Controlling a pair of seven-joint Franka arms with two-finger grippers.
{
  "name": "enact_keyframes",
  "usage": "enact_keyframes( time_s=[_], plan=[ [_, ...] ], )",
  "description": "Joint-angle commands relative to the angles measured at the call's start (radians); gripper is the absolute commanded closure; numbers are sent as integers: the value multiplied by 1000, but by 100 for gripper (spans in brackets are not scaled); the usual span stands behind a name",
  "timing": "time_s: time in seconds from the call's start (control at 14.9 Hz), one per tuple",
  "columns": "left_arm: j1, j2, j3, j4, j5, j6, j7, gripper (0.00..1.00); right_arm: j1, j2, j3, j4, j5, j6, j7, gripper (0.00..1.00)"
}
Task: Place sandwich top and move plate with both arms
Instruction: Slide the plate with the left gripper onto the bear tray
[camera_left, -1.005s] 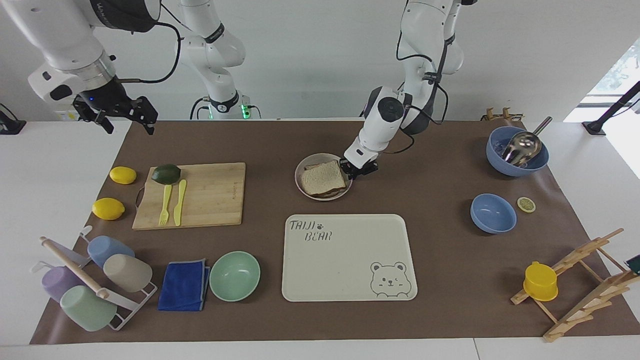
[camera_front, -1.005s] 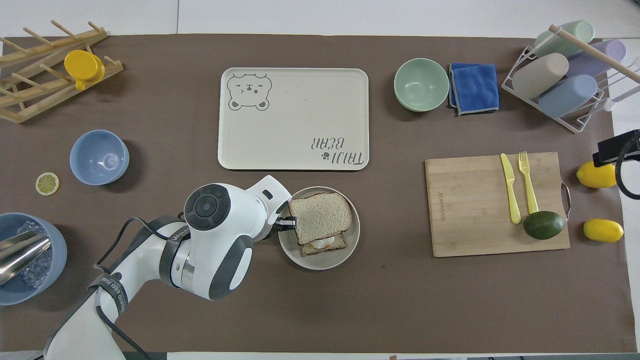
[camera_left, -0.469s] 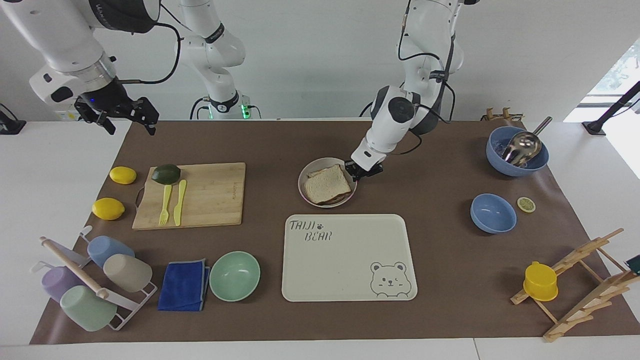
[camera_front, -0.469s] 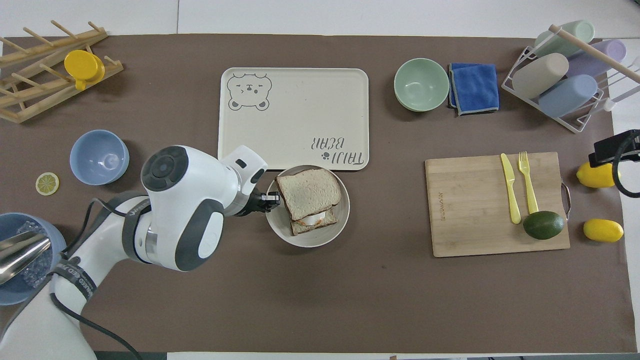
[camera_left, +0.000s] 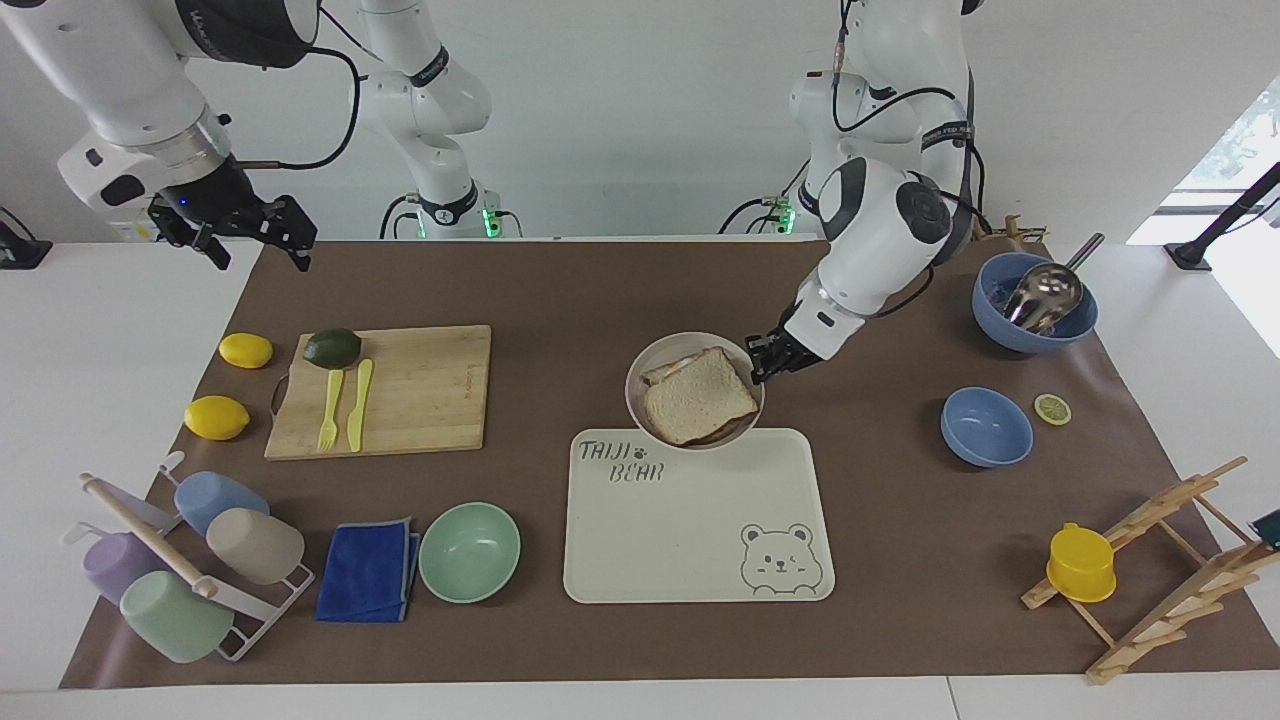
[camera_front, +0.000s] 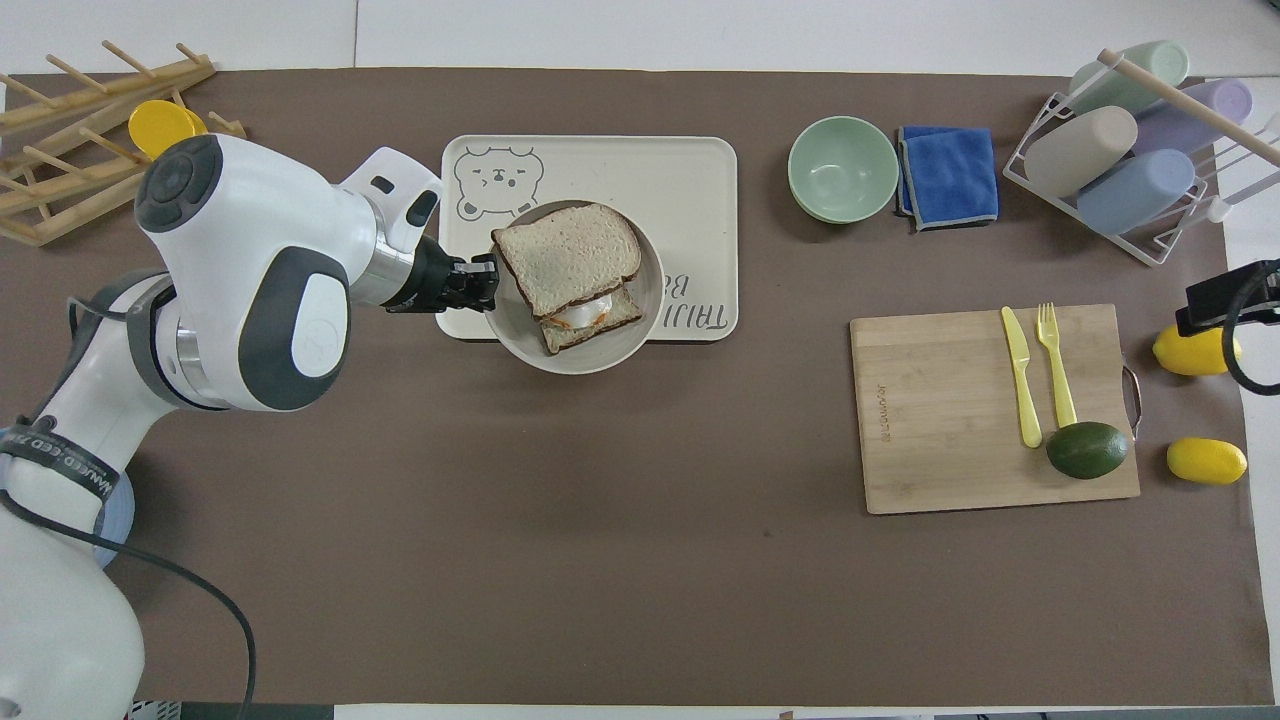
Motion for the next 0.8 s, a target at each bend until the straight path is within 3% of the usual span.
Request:
enact_keyframes(
  time_s=[0.0, 0.2, 0.54, 0.74],
  plan=[
    [32, 206, -5, 249, -24, -41, 53, 100, 5, -16, -5, -21, 22, -4, -5, 0],
    [27, 285, -5, 309, -26, -24, 85, 100, 4, -16, -5, -21, 22, -4, -5, 0],
    [18, 299, -7, 262, -27, 106, 113, 100, 4, -16, -5, -21, 22, -4, -5, 0],
    [18, 299, -7, 256, -30, 111, 154, 100, 4, -16, -5, -21, 22, -4, -5, 0]
  ],
)
